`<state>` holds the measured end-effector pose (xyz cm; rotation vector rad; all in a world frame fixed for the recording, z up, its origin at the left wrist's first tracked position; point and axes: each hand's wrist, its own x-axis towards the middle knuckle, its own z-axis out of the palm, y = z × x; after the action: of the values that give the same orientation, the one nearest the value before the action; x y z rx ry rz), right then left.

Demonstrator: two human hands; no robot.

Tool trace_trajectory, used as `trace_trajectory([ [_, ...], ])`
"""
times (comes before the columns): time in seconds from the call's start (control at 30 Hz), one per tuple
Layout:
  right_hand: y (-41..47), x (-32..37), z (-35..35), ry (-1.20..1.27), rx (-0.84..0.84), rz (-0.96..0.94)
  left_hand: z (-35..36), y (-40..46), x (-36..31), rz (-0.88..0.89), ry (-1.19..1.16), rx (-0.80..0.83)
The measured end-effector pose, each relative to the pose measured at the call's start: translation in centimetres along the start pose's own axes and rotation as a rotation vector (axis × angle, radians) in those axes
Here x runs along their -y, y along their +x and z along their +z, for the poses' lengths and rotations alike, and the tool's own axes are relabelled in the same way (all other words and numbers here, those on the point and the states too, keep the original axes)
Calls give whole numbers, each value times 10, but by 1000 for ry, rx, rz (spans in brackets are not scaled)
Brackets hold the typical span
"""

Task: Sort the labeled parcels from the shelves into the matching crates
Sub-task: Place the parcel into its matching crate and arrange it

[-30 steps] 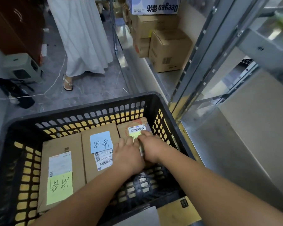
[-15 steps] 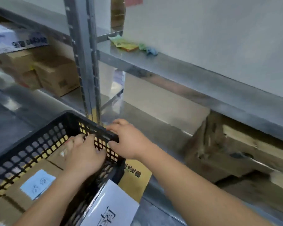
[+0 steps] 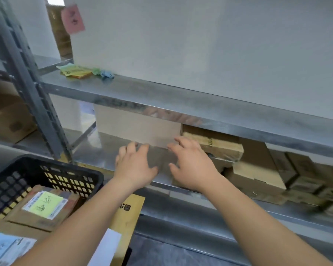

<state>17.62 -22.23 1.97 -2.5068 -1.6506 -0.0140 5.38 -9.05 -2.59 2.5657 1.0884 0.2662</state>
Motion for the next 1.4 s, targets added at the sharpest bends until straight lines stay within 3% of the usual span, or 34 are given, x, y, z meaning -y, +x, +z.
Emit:
trace_trajectory([
  [0.17, -26, -52, -13, -92, -36, 61, 4, 8, -57, 70, -45, -28],
  [0.53, -51, -123, -15, 17, -83, 166, 28, 17, -126, 139, -58, 6],
  [0.67, -49, -140, -13, 135, -69, 249, 34, 19, -128, 133, -184, 50],
  [0.83, -53, -140, -5, 414, -142, 404, 40, 9, -128, 125, -310, -54],
  [1.0, -59, -148, -2, 600, -242, 390, 37, -13, -126, 44, -345, -86],
  [1.17, -68, -151, -11, 746, -87, 317, 28, -33, -114, -37, -458, -117],
  [1.4, -98, -124, -5, 718, 146, 195, 15, -80, -75, -42, -521, 124],
])
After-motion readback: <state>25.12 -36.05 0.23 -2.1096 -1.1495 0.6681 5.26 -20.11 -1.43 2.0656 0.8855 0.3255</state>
